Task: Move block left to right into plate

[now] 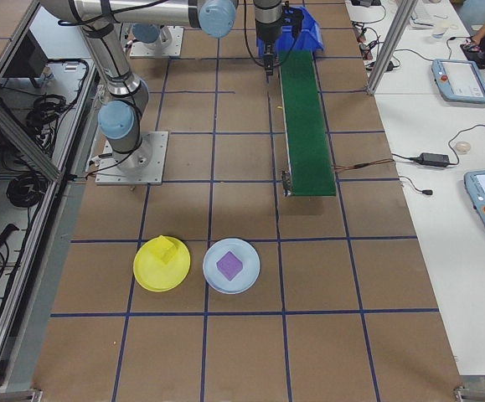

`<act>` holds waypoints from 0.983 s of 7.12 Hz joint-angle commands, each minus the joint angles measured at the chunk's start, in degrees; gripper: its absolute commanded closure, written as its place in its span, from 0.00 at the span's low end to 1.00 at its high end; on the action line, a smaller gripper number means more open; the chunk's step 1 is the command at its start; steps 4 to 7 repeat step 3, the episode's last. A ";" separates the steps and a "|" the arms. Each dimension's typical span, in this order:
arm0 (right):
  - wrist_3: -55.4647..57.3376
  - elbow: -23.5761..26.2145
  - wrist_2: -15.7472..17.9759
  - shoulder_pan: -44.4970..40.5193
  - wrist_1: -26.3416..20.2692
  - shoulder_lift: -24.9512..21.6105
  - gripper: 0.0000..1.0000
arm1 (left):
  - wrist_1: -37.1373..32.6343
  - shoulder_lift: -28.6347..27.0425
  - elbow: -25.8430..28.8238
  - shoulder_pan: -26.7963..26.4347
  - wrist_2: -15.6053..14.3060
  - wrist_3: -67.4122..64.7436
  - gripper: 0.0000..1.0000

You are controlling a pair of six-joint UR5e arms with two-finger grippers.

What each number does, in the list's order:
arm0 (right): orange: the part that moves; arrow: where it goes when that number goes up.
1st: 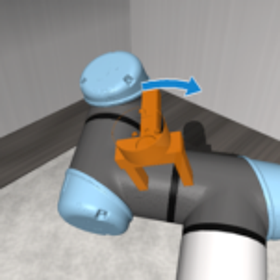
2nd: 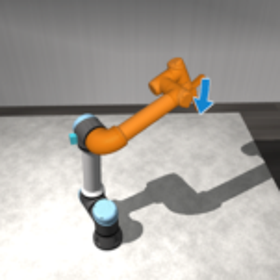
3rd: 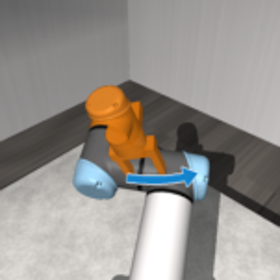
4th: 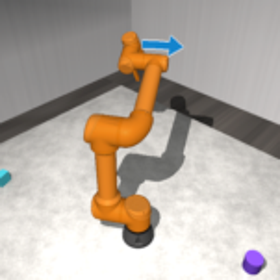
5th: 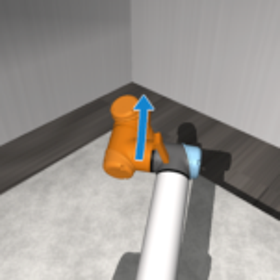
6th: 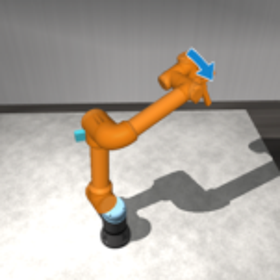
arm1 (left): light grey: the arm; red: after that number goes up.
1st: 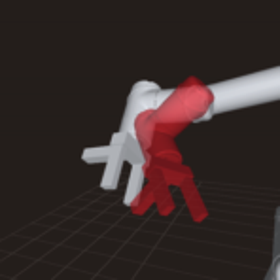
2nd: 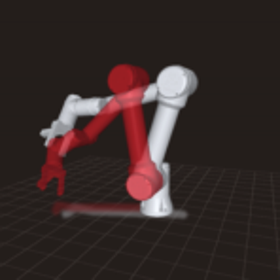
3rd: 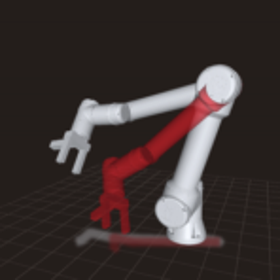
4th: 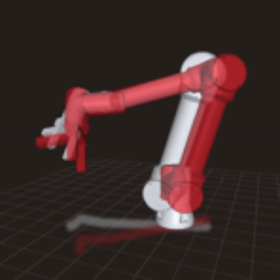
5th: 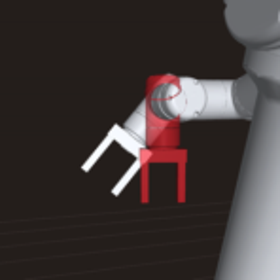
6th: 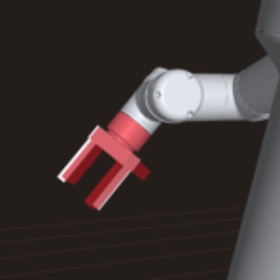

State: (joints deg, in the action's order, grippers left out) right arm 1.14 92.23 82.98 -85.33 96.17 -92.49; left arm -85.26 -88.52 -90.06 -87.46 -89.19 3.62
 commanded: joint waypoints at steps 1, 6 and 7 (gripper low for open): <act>4.72 1.98 3.12 -4.99 0.76 1.16 0.00 | 0.00 0.02 0.06 0.01 -0.10 0.07 0.00; 4.84 2.09 3.59 -5.81 2.88 3.37 0.00 | 0.00 0.02 0.06 0.01 -0.10 0.07 0.00; 4.84 2.09 3.59 -5.81 2.88 3.37 0.00 | 0.00 0.02 0.06 0.01 -0.10 0.07 0.00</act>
